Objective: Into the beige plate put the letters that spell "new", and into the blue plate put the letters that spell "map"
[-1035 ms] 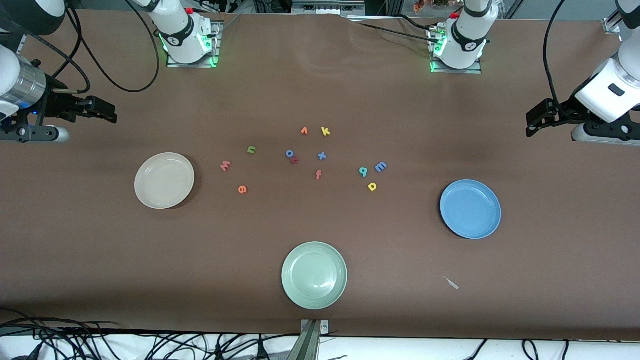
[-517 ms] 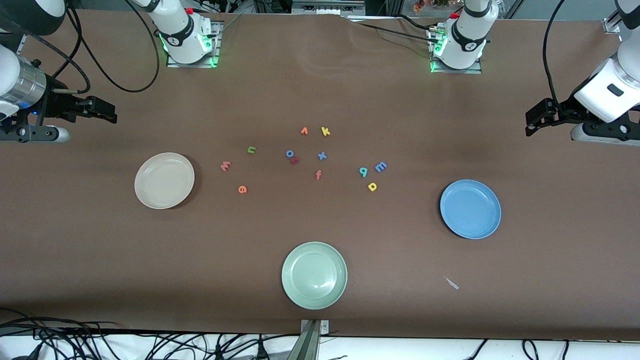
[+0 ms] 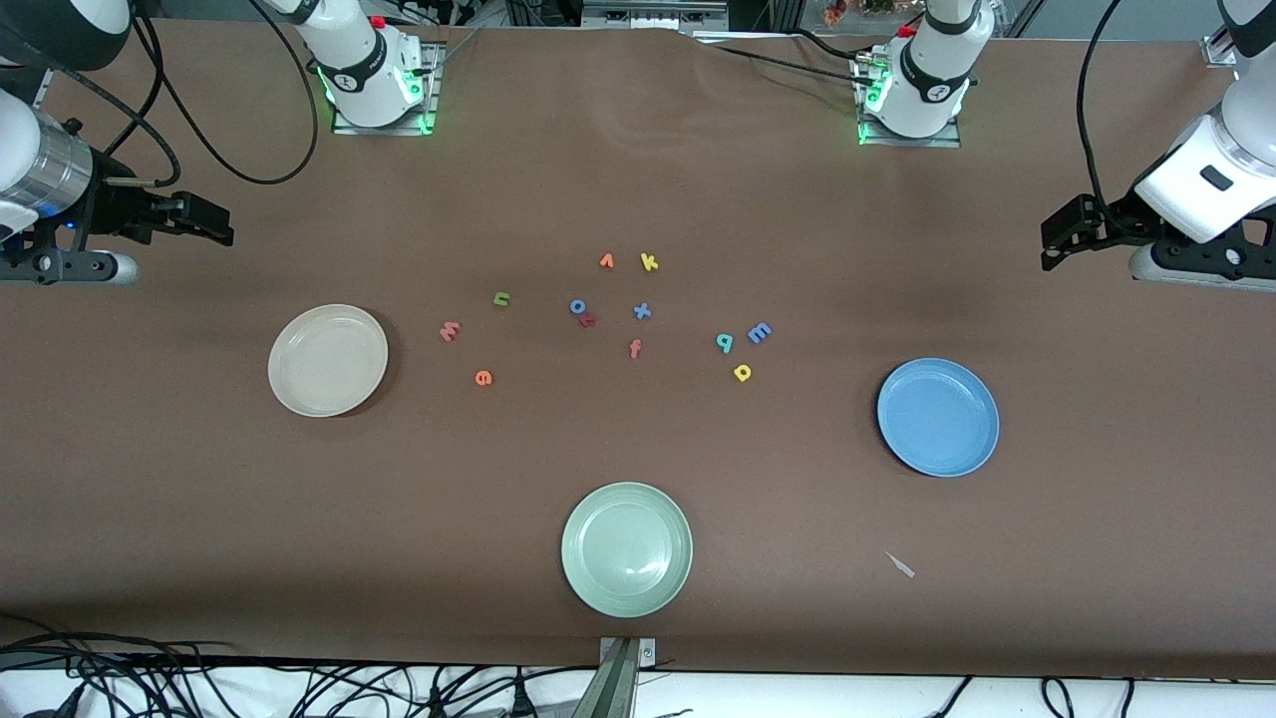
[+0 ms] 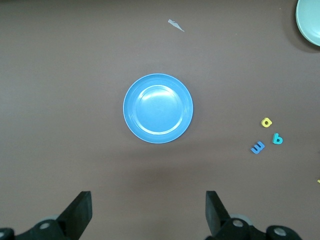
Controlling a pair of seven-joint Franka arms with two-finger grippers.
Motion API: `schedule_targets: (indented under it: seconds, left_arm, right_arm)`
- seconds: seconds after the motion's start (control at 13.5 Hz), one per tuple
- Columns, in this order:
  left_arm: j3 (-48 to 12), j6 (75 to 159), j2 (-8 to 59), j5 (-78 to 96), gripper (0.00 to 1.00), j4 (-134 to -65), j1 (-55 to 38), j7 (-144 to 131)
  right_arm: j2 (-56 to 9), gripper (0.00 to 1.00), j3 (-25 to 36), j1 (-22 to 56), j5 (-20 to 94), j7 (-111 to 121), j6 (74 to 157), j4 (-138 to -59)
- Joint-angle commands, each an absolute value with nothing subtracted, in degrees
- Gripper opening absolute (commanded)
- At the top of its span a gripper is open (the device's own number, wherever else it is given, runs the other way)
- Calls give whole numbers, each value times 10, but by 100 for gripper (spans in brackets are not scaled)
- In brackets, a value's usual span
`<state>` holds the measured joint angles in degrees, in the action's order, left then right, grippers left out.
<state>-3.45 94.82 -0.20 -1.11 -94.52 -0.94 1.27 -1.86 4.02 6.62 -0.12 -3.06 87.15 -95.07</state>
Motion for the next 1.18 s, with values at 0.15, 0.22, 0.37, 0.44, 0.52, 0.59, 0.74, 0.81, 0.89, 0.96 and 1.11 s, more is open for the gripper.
schedule_targets:
  seconds: [0.15,0.22,0.37,0.44,0.52,0.59,0.74,0.81,0.89,0.96,1.11]
  left_arm:
    - [-38,934,5,-18,100,-926,-12,13]
    - [-38,934,5,-18,100,-926,-12,13]
    - [-38,933,4,-18,100,-926,-11,13]
    - [-37,930,4,-18,100,-926,-11,15]
    - [-36,928,4,-18,100,-926,-9,17]
    - [-36,928,4,-18,100,-926,-8,17]
    - [-37,928,4,-18,100,-926,-9,14]
    - [-37,928,4,-18,100,-926,-9,14]
    - [-38,928,4,-18,100,-926,-11,13]
    - [-39,928,4,-18,100,-926,-11,12]
    - [-38,927,4,-18,100,-926,-11,13]
  right_arm:
    - [-24,100,39,62,10,-22,862,-939]
    - [-24,100,39,62,10,-22,861,-939]
    - [-24,100,39,62,10,-22,862,-939]
    - [-24,100,39,62,10,-23,862,-939]
    - [-24,100,38,62,10,-23,861,-939]
    - [-24,100,38,62,10,-22,861,-939]
    - [-24,100,38,62,11,-22,861,-939]
    - [-24,100,38,62,10,-23,861,-939]
    - [-24,100,38,62,10,-22,861,-939]
    - [-23,100,38,62,10,-23,860,-939]
    - [-24,100,38,62,11,-23,861,-939]
